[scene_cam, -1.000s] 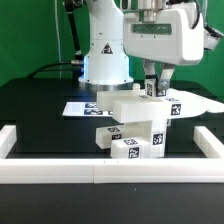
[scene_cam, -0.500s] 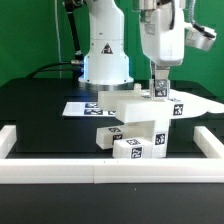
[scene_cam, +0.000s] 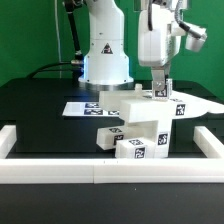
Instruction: Assemble chair
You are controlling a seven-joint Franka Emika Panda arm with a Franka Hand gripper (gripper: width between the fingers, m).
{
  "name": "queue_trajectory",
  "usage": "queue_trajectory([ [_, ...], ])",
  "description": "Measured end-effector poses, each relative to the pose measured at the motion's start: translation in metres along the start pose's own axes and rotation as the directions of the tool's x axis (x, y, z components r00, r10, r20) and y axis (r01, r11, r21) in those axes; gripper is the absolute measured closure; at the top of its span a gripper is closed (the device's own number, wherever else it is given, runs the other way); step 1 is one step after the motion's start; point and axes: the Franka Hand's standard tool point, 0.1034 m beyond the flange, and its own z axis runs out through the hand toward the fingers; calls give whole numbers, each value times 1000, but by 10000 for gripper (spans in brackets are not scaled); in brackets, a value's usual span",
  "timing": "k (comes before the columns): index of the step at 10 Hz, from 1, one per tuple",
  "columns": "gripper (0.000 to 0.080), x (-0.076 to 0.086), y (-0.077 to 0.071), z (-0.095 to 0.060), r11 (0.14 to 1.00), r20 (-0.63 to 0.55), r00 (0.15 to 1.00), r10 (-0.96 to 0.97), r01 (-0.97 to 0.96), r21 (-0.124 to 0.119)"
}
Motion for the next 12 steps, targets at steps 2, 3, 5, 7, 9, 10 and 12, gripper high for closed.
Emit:
queue_trajectory([
  [2, 512, -1, 0, 0, 997, 1, 997, 78, -78, 1],
  [3, 512, -2, 1, 0, 990, 7, 990, 142, -142, 0],
  [5, 511, -7, 2, 0, 981, 28, 981, 193, -193, -6],
  [7, 511, -10, 3, 0, 980, 40, 980, 197, -197, -10],
  [9, 511, -12, 4, 1, 985, 49, 984, 170, -169, -12],
  [10, 511, -11, 4, 1, 990, 48, 989, 141, -141, -10],
  [12, 197, -8, 3, 1, 997, 48, 996, 72, -71, -14],
])
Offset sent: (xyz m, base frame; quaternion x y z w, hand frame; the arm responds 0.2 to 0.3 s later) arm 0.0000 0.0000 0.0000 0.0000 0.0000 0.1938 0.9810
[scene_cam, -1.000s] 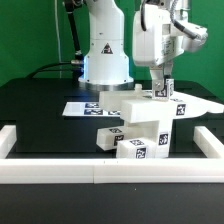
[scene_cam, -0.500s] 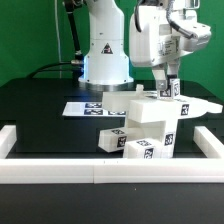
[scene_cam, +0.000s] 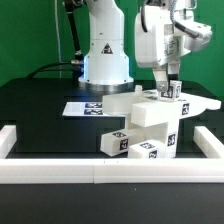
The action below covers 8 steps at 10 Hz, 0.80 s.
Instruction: Assemble chair
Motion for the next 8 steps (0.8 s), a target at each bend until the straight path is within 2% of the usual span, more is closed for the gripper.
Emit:
queue_trajectory([
  [1, 162, 0, 0, 0, 994, -6, 994, -112, 112, -2],
  [2, 162, -1, 1, 1, 974, -11, 974, -226, 226, -4],
  [5, 151, -5, 0, 1, 866, -17, 866, -499, 499, -9],
  [8, 151, -4, -2, 3, 651, -20, 650, -759, 759, -23],
])
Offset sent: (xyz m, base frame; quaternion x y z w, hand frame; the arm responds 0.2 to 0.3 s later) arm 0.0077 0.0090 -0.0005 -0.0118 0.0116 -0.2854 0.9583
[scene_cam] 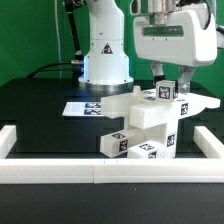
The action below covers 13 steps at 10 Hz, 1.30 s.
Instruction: Assemble chair
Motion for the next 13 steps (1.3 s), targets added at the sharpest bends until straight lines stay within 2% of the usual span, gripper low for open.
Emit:
queue_trajectory([
  [5, 151, 6, 2, 0, 946, -10, 946, -325, 324, -26],
  [6, 151, 7, 2, 0, 898, -14, 899, -438, 437, -39],
  [7, 151, 7, 3, 0, 875, -13, 875, -484, 483, -42],
  [8, 188, 8, 3, 0, 866, -12, 867, -499, 498, -43],
  [9, 337, 8, 3, 0, 866, -13, 867, -498, 497, -43],
  [10, 337, 8, 3, 0, 867, -13, 867, -498, 497, -43],
  [11, 476, 8, 3, 0, 870, -13, 871, -492, 491, -43],
  [12, 512, 8, 3, 0, 884, -14, 884, -467, 466, -43],
  [13, 512, 8, 3, 0, 883, -14, 883, -469, 468, -43],
])
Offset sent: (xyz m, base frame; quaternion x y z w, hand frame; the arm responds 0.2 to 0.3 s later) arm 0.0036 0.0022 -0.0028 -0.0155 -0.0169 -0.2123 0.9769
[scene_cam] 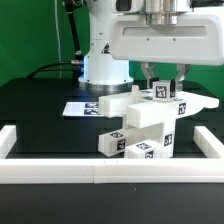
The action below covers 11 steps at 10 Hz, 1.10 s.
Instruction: Assemble chair
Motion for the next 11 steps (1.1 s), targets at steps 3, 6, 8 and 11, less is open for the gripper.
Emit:
queue_trajectory([
  [3, 512, 0, 0, 0, 975, 2, 975, 224, -224, 2],
  [6, 512, -1, -1, 0, 902, 3, 902, 432, -432, 2],
  [8, 512, -1, -1, 0, 832, 6, 832, 555, -555, 3],
  [11, 511, -2, -2, 0, 702, 8, 702, 712, -712, 2],
])
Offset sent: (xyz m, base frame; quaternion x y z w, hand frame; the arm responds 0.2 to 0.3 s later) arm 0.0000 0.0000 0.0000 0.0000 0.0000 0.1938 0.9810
